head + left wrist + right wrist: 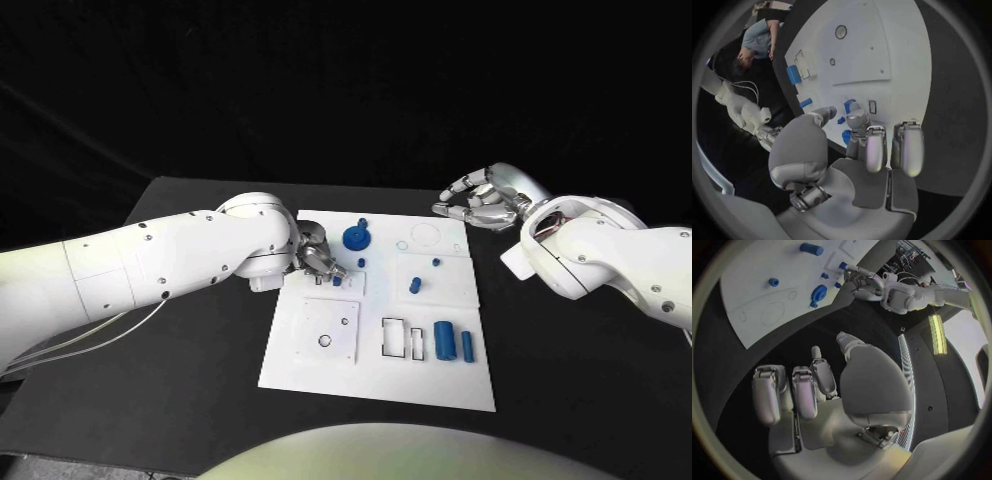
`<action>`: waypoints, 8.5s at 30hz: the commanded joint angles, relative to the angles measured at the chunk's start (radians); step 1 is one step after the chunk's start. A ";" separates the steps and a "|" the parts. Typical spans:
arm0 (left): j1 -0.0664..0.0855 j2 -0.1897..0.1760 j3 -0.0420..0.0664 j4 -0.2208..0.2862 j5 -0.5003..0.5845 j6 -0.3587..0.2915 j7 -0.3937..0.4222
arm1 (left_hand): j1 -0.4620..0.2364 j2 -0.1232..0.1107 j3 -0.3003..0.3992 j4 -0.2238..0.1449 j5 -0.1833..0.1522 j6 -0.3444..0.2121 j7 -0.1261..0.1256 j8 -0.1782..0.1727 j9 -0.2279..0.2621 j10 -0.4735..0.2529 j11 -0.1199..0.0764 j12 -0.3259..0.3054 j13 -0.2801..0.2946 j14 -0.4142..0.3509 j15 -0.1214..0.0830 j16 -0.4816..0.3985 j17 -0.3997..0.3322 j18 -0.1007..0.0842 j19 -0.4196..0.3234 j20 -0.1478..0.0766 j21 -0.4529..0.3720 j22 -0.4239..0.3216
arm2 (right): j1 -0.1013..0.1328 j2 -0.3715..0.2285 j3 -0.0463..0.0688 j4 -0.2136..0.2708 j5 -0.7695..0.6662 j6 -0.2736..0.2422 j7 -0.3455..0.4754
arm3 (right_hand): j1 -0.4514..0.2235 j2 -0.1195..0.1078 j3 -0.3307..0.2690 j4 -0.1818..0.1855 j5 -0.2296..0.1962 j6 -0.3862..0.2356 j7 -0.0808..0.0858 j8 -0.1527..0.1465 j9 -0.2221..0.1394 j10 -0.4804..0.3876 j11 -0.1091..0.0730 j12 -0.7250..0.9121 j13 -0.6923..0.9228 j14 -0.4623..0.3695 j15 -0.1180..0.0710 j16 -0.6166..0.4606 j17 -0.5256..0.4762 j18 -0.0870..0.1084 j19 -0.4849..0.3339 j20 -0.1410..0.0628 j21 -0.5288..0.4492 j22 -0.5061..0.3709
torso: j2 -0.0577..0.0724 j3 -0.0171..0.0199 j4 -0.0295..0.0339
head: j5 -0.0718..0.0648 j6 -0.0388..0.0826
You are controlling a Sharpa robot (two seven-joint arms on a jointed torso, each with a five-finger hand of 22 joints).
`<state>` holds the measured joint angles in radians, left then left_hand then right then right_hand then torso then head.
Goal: Assemble the parts on the task board
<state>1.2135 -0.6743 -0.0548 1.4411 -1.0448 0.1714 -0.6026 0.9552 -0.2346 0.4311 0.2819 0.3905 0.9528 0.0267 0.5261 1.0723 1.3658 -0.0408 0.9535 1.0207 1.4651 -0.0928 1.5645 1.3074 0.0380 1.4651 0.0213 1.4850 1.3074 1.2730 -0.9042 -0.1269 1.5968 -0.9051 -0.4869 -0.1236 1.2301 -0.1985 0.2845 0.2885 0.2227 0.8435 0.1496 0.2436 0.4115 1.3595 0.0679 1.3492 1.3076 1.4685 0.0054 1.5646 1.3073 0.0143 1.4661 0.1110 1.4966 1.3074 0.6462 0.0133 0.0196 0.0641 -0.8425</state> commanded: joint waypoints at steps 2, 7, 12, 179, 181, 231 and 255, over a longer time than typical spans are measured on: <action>0.004 -0.018 0.020 0.015 0.105 -0.044 0.020 | 0.015 0.006 -0.035 0.009 -0.034 -0.040 0.015 -0.038 -0.024 -0.027 0.009 -0.022 -0.016 0.104 0.007 0.001 0.257 -0.009 0.030 0.004 -0.011 0.186 | -0.001 0.002 0.000 -0.001 0.002 -0.002 0.011 | -0.011 0.001 -0.007 0.002 0.003 -0.007 -0.003 0.003 0.001 -0.002 -0.001 -0.005 0.004 0.095 -0.008 -0.005 0.236 0.007 0.055 -0.005 -0.004 0.223 | 0.001 -0.0005 -0.0011 | -0.004 0.009; 0.015 -0.045 0.041 0.023 0.125 -0.051 0.024 | 0.023 0.008 -0.046 0.008 -0.043 -0.048 0.019 -0.051 -0.035 -0.036 0.012 -0.029 -0.021 0.103 0.010 -0.002 0.253 -0.008 0.026 0.007 -0.017 0.183 | -0.002 0.000 0.000 -0.001 0.003 -0.004 0.011 | -0.014 0.002 -0.008 0.002 0.004 -0.007 -0.003 0.004 0.001 -0.002 -0.001 -0.005 0.004 0.095 -0.008 -0.005 0.237 0.007 0.054 -0.005 -0.004 0.223 | 0.001 0.0001 -0.0019 | -0.005 0.010; 0.033 -0.062 0.054 0.009 0.088 -0.034 0.028 | 0.033 0.010 -0.050 0.008 -0.039 -0.047 0.020 -0.057 -0.041 -0.038 0.014 -0.027 -0.020 0.102 0.011 -0.004 0.250 -0.007 0.025 0.008 -0.019 0.182 | -0.002 -0.002 0.000 -0.001 0.003 -0.004 0.010 | -0.015 0.002 -0.008 0.002 0.004 -0.007 -0.003 0.004 0.002 -0.002 -0.001 -0.005 0.004 0.095 -0.008 -0.005 0.237 0.007 0.055 -0.005 -0.003 0.223 | 0.001 0.0009 -0.0003 | -0.006 0.012; -0.010 -0.080 0.011 0.019 -0.118 -0.056 0.102 | 0.144 0.057 0.485 -0.249 -0.067 -0.074 0.013 0.122 -0.010 -0.023 0.009 0.039 -0.009 0.106 0.008 0.006 0.263 -0.003 0.023 0.008 -0.049 0.194 | -0.012 0.000 0.000 -0.013 0.020 0.004 0.014 | -0.010 0.007 0.009 -0.006 0.044 -0.011 -0.004 0.009 0.006 -0.009 -0.002 -0.012 -0.004 0.093 -0.009 -0.009 0.227 0.011 0.047 -0.006 -0.017 0.218 | 0.004 -0.0022 -0.0012 | 0.040 -0.015; -0.014 -0.080 0.010 0.023 -0.122 -0.054 0.101 | 0.143 0.056 0.486 -0.250 -0.063 -0.073 0.012 0.123 -0.011 -0.022 0.009 0.040 -0.008 0.106 0.008 0.006 0.263 -0.003 0.023 0.007 -0.048 0.194 | -0.013 0.000 0.000 -0.013 0.020 0.004 0.014 | -0.010 0.007 0.009 -0.006 0.044 -0.011 -0.004 0.009 0.006 -0.009 -0.002 -0.012 -0.004 0.093 -0.009 -0.009 0.227 0.011 0.047 -0.006 -0.017 0.218 | 0.004 -0.0020 -0.0012 | 0.040 -0.016; -0.036 -0.067 0.000 0.025 -0.136 0.038 0.076 | 0.135 0.045 0.489 -0.263 -0.042 -0.058 0.008 0.128 -0.020 -0.004 0.006 0.056 0.002 0.106 0.005 0.006 0.263 -0.007 0.032 0.004 -0.034 0.204 | -0.013 -0.002 0.000 -0.022 0.020 0.009 0.000 | -0.008 0.005 0.014 -0.007 0.052 -0.012 -0.004 0.010 0.007 -0.010 -0.002 -0.013 -0.005 0.092 -0.009 -0.010 0.226 0.011 0.046 -0.007 -0.019 0.217 | 0.004 -0.0033 0.0012 | 0.034 -0.012; -0.036 -0.037 -0.002 -0.003 -0.102 0.057 0.042 | 0.078 0.038 0.465 -0.246 -0.044 -0.045 0.002 0.132 -0.030 0.011 0.004 0.059 -0.001 0.106 0.003 0.006 0.263 -0.008 0.036 0.003 -0.029 0.208 | -0.013 0.001 0.000 -0.026 0.020 0.015 -0.003 | -0.011 0.003 0.014 -0.006 0.052 -0.012 -0.003 0.011 0.007 -0.008 -0.002 -0.010 -0.002 0.093 -0.009 -0.009 0.228 0.011 0.047 -0.007 -0.018 0.218 | 0.004 -0.0016 -0.0004 | 0.037 -0.022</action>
<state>1.1867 -0.7174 -0.0490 1.4399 -1.1729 0.1792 -0.5383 1.0402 -0.1967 0.8183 0.1181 0.3438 0.8893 0.0490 0.6616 1.0428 1.3678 -0.0374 1.0058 1.0213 1.4652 -0.0855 1.5645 1.3073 0.0382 1.4649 0.0325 1.4506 1.3078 1.2604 -0.9042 -0.1270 1.5708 -0.8824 -0.4880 -0.1244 1.2253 -0.1935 0.2929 0.2800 0.2709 0.8400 0.1461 0.2474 0.4175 1.3560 0.0644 1.3411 1.3047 1.4648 0.0017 1.5590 1.3073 0.0142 1.4661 0.1109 1.4809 1.3079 0.6504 0.0110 0.0194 0.1012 -0.8642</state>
